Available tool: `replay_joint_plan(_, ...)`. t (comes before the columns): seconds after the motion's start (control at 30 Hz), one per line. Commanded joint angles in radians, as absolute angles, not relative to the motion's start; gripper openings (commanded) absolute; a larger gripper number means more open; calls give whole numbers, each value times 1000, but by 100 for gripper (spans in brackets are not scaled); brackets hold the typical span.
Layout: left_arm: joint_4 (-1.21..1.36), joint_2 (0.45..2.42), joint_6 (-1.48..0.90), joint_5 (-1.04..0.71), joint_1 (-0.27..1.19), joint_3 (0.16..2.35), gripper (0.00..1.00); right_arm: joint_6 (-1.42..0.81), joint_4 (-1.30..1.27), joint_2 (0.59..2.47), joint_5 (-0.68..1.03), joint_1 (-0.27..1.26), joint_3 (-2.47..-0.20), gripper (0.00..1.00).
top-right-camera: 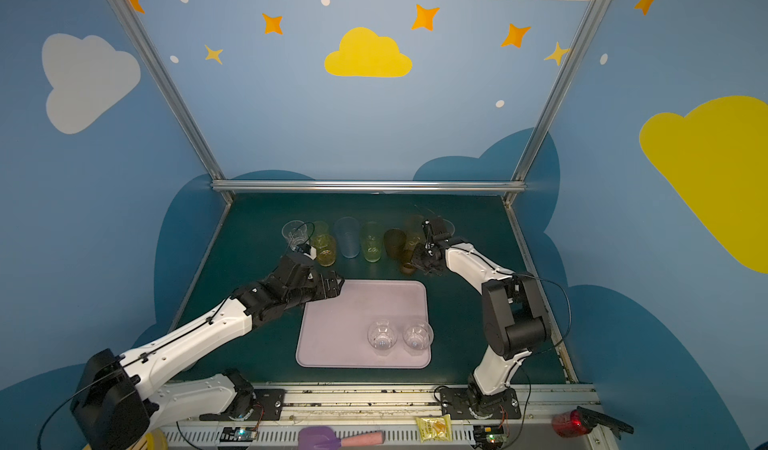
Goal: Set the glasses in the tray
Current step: 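Close the right gripper on the gold dimpled glass rim and lift it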
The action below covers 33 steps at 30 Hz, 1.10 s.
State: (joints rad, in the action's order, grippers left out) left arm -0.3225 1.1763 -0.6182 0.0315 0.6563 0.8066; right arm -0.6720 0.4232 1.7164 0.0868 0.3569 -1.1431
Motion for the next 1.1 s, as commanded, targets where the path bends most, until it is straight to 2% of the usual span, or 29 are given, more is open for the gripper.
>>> replay_joint_plan(0.0, -325, 1171, -618, 29, 653, 798, 100, -664, 427, 1725, 103, 354, -1173, 15)
replay_joint_plan(0.27, -324, 1172, -618, 29, 654, 801, 100, -663, 434, 1695, 110, 354, -1152, 6)
replay_joint_plan(0.33, -322, 1172, -618, 29, 653, 801, 100, -663, 428, 1676, 115, 354, -1133, 0)
replay_joint_plan(0.53, -338, 1174, -607, 27, 653, 810, 100, -671, 362, 1544, 147, 354, -1045, 0)
replay_joint_plan(0.77, -323, 1147, -575, 38, 652, 797, 100, -665, 427, 1362, 140, 357, -991, 0)
replay_joint_plan(1.07, -298, 1203, -574, -15, 647, 840, 100, -653, 535, 1091, 72, 359, -866, 0)
